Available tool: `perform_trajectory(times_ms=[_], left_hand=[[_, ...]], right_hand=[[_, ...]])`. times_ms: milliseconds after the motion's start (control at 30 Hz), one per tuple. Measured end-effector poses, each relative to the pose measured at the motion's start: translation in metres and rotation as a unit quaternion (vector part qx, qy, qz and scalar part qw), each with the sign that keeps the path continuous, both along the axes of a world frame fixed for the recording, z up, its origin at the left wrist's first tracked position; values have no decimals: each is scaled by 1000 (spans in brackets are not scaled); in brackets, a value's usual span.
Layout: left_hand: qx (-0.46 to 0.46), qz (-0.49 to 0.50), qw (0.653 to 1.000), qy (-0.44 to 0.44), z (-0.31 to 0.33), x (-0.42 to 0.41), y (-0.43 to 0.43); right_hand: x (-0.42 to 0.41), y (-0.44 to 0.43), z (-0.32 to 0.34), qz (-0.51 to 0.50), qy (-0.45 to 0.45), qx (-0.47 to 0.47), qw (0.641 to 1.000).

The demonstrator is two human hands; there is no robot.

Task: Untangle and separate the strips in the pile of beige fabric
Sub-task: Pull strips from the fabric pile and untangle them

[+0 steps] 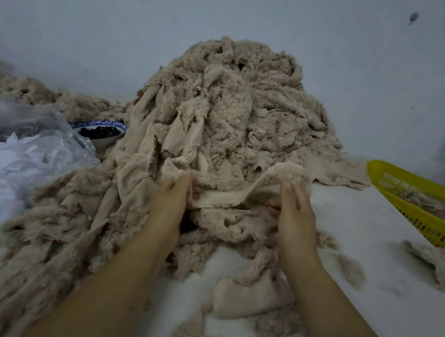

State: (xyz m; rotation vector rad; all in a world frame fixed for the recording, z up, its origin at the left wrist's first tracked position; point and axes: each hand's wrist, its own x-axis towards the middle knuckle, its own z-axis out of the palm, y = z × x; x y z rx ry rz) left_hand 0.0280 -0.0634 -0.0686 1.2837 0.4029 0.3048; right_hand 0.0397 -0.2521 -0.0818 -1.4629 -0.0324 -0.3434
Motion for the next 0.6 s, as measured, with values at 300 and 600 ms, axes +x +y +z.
perform_trajectory(times_ms=[300, 600], left_hand=[[-359, -266, 881, -155, 15, -16, 2], [63, -156, 979, -111, 3, -13, -10]], right_hand=[[-18, -1, 7, 88, -77, -205, 972], [-10, -1, 3, 191, 104, 83, 972]])
